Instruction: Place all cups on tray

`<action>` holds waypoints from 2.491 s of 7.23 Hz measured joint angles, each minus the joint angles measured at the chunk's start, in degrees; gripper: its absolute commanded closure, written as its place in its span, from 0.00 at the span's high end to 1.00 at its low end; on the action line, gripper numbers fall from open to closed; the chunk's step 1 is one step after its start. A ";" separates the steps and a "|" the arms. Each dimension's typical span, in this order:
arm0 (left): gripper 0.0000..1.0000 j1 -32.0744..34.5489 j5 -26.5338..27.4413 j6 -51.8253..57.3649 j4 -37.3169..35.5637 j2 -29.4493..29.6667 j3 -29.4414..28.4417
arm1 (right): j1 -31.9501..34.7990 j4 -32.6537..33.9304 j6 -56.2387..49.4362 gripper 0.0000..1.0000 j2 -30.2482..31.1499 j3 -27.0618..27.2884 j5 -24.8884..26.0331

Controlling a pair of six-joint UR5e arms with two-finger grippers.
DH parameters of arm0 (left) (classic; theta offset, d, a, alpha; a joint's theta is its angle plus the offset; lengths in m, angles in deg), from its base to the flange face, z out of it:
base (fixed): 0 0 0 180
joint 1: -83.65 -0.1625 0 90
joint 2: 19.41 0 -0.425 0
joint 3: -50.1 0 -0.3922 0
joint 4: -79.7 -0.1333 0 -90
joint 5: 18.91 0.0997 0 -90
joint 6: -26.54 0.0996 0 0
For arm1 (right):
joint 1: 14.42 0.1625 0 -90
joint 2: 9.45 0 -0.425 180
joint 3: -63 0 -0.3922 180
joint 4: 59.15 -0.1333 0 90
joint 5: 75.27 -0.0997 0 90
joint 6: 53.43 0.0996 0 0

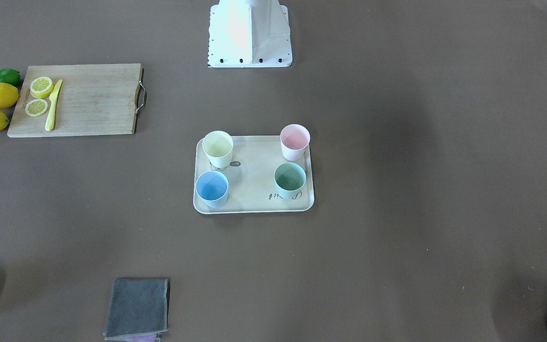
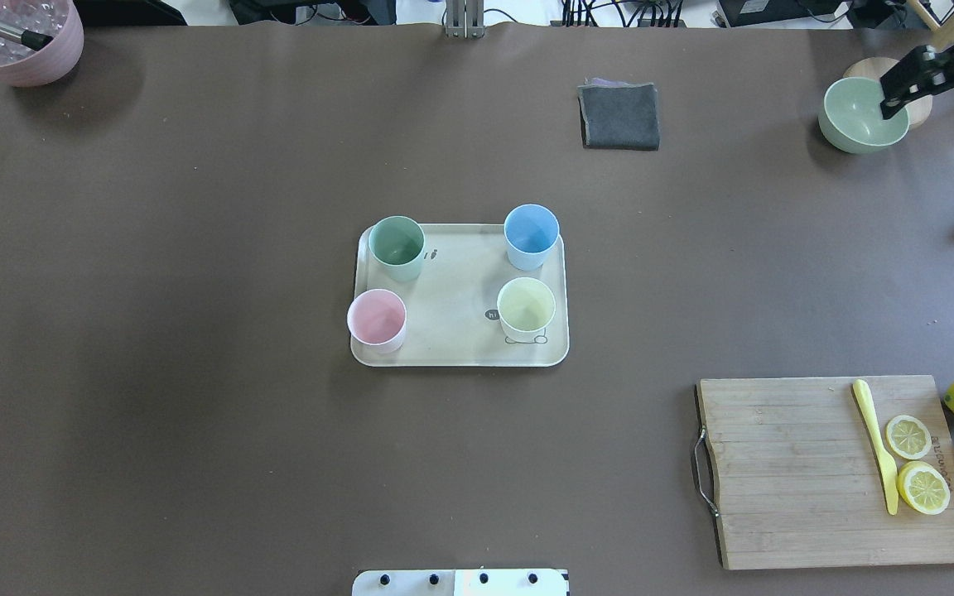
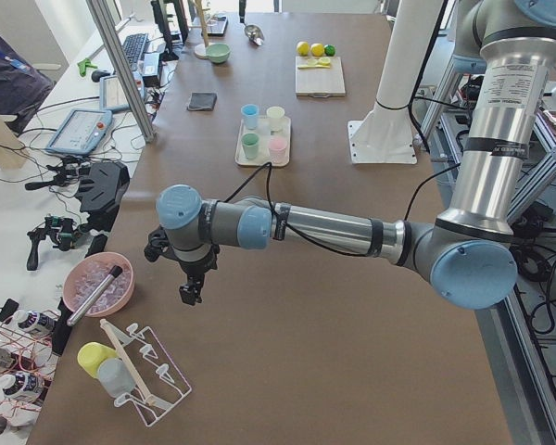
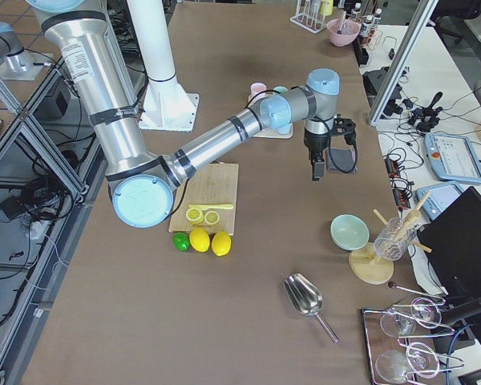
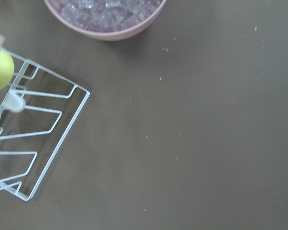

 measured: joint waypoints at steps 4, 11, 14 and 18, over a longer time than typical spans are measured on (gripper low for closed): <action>0.98 3.40 -0.43 0.40 -0.27 -5.77 1.23 | 14.56 1.19 -27.71 1.00 6.94 -12.14 -5.10; 0.98 3.58 -0.38 -0.04 -0.61 -7.11 0.84 | 17.76 0.35 -24.57 1.00 15.01 -4.94 5.60; 0.98 3.67 -0.23 -0.13 -0.65 -7.99 0.76 | 17.75 0.47 -24.51 1.00 15.70 -3.62 7.85; 0.98 3.57 0.17 -0.04 -0.39 -8.56 0.63 | 17.53 0.51 -24.43 1.00 16.52 -5.27 2.51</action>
